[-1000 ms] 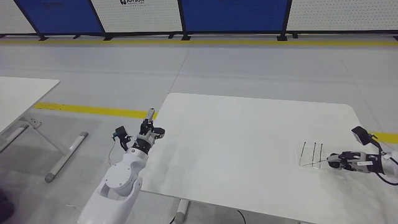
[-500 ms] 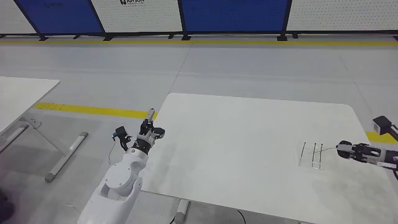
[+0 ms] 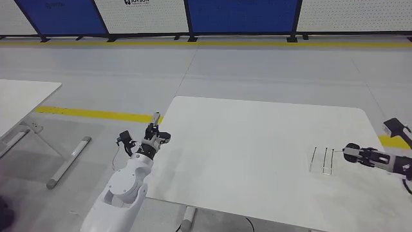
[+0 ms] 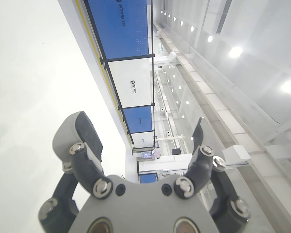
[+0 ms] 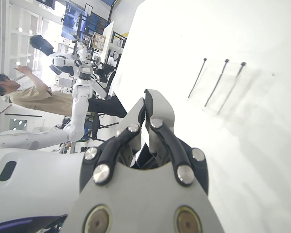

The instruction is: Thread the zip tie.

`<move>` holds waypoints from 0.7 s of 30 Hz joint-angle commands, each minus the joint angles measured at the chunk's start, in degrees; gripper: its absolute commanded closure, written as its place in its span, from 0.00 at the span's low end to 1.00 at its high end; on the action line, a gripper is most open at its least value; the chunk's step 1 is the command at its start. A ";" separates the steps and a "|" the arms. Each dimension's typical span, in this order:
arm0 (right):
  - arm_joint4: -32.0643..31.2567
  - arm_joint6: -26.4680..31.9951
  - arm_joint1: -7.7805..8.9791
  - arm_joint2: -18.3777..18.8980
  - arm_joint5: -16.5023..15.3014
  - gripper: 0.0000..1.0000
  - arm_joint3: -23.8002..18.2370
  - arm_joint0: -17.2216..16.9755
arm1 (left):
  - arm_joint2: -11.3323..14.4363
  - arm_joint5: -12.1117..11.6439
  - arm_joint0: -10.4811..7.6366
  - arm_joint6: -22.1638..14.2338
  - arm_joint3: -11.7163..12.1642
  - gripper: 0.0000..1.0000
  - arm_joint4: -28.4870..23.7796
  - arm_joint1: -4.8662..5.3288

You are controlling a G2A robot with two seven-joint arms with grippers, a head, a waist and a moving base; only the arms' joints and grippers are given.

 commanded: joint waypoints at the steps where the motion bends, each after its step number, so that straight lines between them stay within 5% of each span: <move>1: 1.57 -2.25 -0.31 0.53 -0.01 1.00 -3.60 -0.63 | 0.00 -0.07 -0.30 0.17 -0.46 0.00 0.27 -0.07; 8: 1.41 -7.09 -2.42 0.45 -0.01 1.00 -15.86 -1.98 | 2.74 1.68 -0.42 -2.58 -5.28 0.00 3.28 -0.25; 12: -0.95 -8.60 -3.47 -1.61 -0.01 1.00 -16.55 -1.47 | 6.57 8.89 -3.28 -4.80 -4.34 0.00 7.85 -0.23; 21: -0.95 -8.60 -3.47 -1.61 -0.01 1.00 -16.55 -1.47 | 6.73 9.04 -3.55 -4.64 -4.22 0.00 8.86 -0.20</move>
